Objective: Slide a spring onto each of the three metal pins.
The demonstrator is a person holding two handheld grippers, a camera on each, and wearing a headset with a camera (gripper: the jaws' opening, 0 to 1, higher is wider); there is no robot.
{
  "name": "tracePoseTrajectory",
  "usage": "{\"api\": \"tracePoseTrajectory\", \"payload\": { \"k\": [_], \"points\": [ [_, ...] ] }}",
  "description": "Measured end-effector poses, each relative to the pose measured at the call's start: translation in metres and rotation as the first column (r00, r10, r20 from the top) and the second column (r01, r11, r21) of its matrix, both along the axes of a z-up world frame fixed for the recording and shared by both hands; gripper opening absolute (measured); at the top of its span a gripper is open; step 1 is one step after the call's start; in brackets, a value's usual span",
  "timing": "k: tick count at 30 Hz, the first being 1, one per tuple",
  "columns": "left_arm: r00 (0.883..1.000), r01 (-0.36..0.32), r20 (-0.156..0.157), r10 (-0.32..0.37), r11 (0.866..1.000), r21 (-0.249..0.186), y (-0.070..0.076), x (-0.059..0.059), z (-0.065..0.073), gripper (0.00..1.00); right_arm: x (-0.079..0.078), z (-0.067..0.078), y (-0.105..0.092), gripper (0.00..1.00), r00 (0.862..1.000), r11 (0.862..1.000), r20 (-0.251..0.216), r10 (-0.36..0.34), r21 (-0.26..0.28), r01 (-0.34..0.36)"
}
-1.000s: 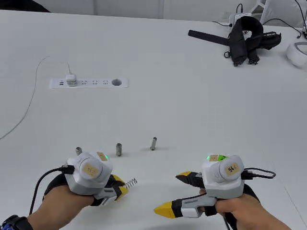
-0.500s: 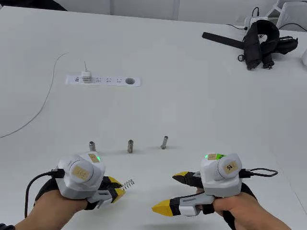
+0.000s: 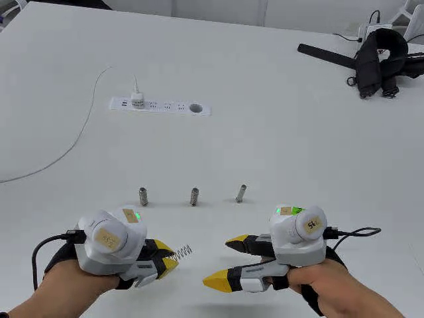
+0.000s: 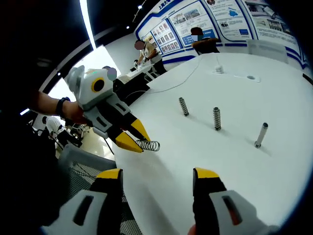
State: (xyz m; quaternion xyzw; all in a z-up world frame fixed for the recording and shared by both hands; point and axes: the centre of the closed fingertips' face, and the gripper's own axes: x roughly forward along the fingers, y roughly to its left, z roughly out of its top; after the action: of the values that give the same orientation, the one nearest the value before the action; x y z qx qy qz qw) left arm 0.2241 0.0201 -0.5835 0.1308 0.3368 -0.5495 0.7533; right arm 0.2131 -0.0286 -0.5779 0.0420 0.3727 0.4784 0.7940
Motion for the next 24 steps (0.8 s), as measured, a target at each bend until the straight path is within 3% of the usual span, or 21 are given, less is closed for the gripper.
{"api": "tracePoseTrajectory", "payload": {
  "k": [11, 24],
  "points": [
    [0.999, 0.024, 0.035, -0.022, 0.999, -0.047, -0.009, -0.009, 0.022, 0.1, 0.009, 0.024, 0.014, 0.36, 0.999, 0.994, -0.005, 0.049, 0.094, -0.048],
    [0.992, 0.101, 0.084, -0.093, 0.991, -0.089, -0.028, -0.015, 0.044, 0.1, 0.002, 0.039, 0.019, 0.27, 0.99, 0.978, -0.038, 0.139, 0.161, -0.131]
  ]
}}
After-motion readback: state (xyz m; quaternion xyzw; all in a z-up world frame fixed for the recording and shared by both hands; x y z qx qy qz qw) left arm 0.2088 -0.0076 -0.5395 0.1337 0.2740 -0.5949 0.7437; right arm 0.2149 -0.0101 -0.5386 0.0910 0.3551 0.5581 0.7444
